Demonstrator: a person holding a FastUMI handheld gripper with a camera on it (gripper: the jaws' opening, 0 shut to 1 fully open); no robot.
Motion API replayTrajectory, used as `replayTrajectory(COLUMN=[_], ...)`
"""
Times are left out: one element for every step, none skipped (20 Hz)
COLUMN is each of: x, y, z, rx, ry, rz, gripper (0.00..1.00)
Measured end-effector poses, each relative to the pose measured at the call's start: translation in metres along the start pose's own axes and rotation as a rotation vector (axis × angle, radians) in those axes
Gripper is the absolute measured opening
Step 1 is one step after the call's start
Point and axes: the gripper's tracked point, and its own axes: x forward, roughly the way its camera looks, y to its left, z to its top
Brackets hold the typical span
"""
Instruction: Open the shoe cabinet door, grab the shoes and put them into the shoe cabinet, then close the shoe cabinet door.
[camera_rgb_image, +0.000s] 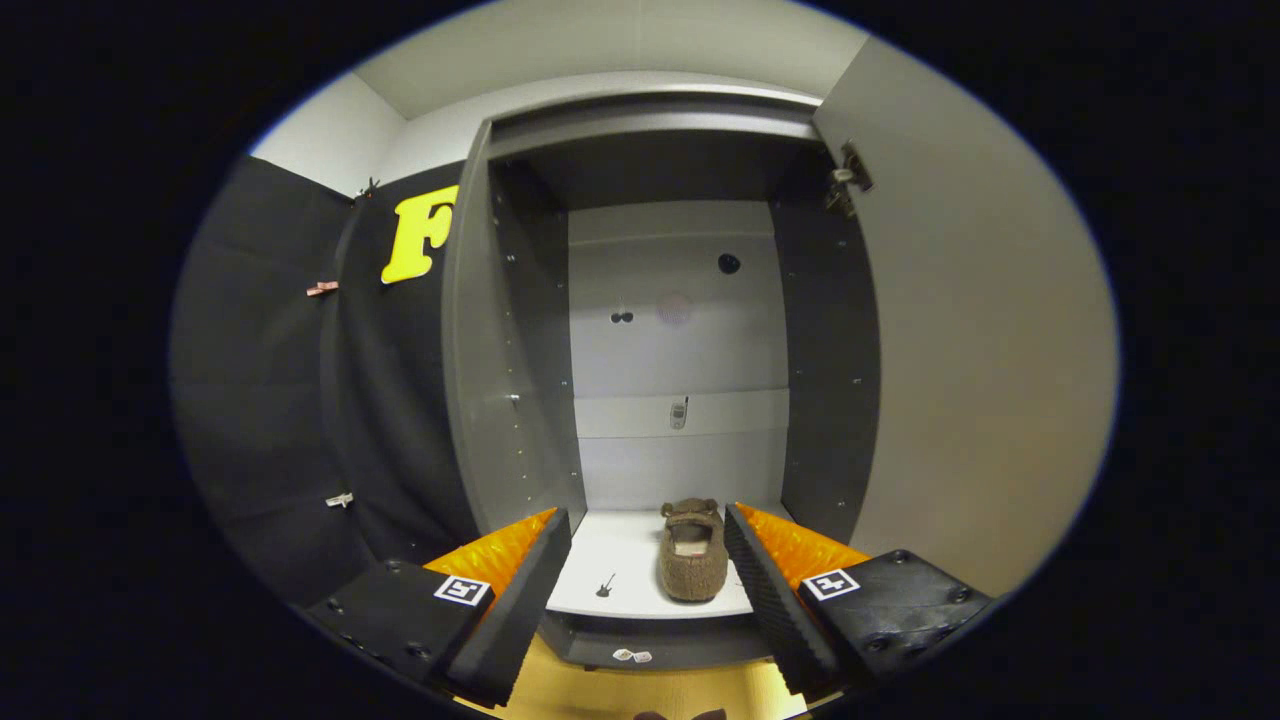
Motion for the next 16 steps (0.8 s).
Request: replayTrajectory(x=[-0.015, -0.028, -0.042, -0.057, -0.07, -0.083, -0.095, -0.107, -0.121, -0.132, -0.141, -0.15, -0.158, -0.166, -0.174, -0.182], y=[-0.004, -0.005, -0.006, -0.009, -0.01, -0.011, -0.012, -0.013, -0.015, -0.017, -0.02, -0.024, -0.028, -0.032, -0.034, -0.034], z=[0.0, 0.002, 0.003, 0.003, 0.004, 0.004, 0.005, 0.005, 0.005, 0.004, 0.002, 0.001, 0.001, 0.001, 0.001, 0.003], rx=[0.008, 0.013, 0.011, 0.006, 0.0, -0.002, 0.001, 0.007, 0.018, 0.022, 0.02, 0.014, 0.003, -0.003, 0.0, 0.003], ry=[-0.002, -0.01, -0.014, -0.013, -0.011, -0.008, -0.011, -0.006, -0.004, 0.0, 0.005, 0.004, 0.003, -0.001, -0.005, -0.006], rz=[-0.01, -0.011, -0.016, -0.02, -0.024, -0.019, -0.014, -0.011, -0.006, 0.001, 0.001, 0.001, -0.005, -0.007, -0.002, 0.008], gripper=[0.98, 0.98, 0.98, 0.98, 0.98, 0.98, 0.98, 0.98, 0.98, 0.98, 0.98, 0.98, 0.98, 0.98, 0.98, 0.98])
